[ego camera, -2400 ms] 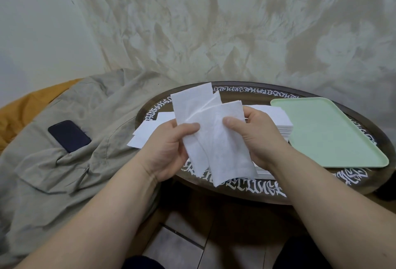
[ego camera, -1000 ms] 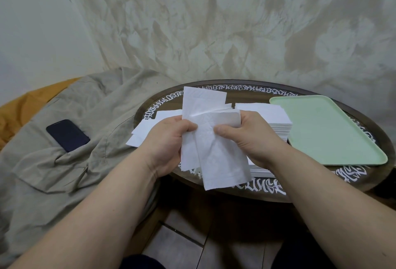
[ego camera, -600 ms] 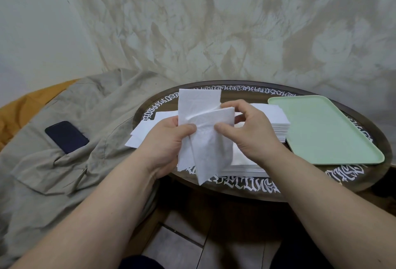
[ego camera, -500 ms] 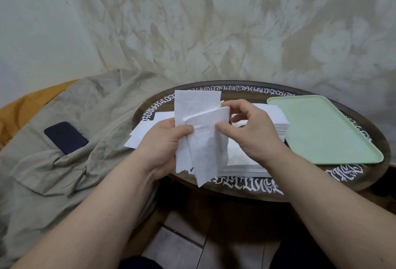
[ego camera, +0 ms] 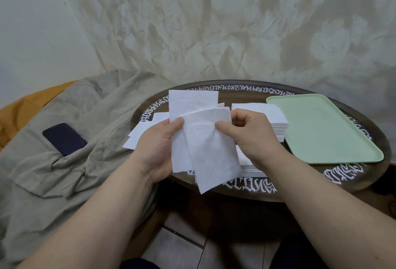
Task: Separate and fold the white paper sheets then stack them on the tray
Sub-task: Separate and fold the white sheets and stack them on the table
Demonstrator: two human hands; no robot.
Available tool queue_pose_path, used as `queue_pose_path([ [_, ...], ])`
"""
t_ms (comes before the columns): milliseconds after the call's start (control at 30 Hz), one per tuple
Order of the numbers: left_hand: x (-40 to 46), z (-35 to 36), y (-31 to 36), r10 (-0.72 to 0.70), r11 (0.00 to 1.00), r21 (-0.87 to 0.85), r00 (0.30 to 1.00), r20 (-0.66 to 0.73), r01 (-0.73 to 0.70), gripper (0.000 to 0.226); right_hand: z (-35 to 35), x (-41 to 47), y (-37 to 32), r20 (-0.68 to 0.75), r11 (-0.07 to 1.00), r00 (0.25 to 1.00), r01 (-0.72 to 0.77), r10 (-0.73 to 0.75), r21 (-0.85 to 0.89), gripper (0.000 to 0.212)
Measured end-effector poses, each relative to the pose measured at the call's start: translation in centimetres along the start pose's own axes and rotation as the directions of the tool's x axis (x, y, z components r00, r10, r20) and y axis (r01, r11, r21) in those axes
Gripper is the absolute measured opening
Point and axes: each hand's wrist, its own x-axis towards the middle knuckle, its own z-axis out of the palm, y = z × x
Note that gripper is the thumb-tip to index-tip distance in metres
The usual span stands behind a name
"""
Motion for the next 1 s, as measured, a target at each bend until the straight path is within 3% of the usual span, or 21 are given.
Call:
queue_pose_path([
  [100,0.2,0.1,-0.2,0.011,1.0,-0.02,1.0,-0.016,-0.012,0.029,-0.1,0.4,0.4,-0.065,0.999,0.997,-0.047,0.049,0.027,0.015],
  [200,0.4,-0.1,-0.3,0.028,0.999,0.024,0.999,-0.03,-0.027,0.028,-0.5,0.6,0.5,-0.075,0.991,0.993,-0.087,0.095,0.103,0.003],
  [333,0.8,-0.5,-0.4,0.069,0.996,0.059,0.992,-0.102,-0.063,0.027,-1.7,0.9,0.7,-0.089,0.96,0.979,-0.16,0.185,0.23,0.013],
  [500,1.1,-1.1,0.0,0.093,0.996,0.019,0.976,-0.198,-0.091,0.027,-4.2,0.9,1.2,-0.163,0.936,0.936,-0.275,0.313,0.219,0.014],
  [633,2.1,-1.6,-1.3,0.135,0.969,0.24,0.933,-0.332,-0.055,0.03,-6.0,0.7,1.1,-0.115,0.943,0.941,-0.303,0.319,0.138,0.015],
  [700,2.7,-1.0,-2.3,0.202,0.867,0.498,0.914,-0.352,0.0,0.025,-6.3,0.7,0.8,-0.034,0.954,0.957,-0.282,0.287,0.103,0.015],
  [767,3.3,-0.1,-2.8,0.275,0.629,0.776,0.92,-0.279,0.047,0.022,-6.4,0.8,0.3,0.076,0.968,0.969,-0.242,0.237,0.064,0.017],
  [833,3.7,0.9,-2.5,0.347,0.387,0.922,0.921,-0.178,0.033,0.03,-6.4,1.1,-0.6,0.172,0.983,0.968,-0.179,0.183,-0.038,0.018],
  [867,3.8,1.4,-2.2,0.372,0.361,0.932,0.918,-0.137,-0.007,0.034,-6.5,1.2,-1.0,0.205,0.982,0.965,-0.138,0.162,-0.127,0.018],
  [933,3.8,2.4,-1.2,0.354,0.464,0.878,0.933,-0.06,-0.12,0.039,-6.5,1.7,-1.8,0.263,0.942,0.956,-0.036,0.129,-0.333,0.017],
  [1000,3.5,3.3,-0.5,0.239,0.592,0.789,0.971,0.021,-0.163,0.037,-6.2,2.1,-2.3,0.308,0.89,0.944,0.037,0.118,-0.454,0.015],
])
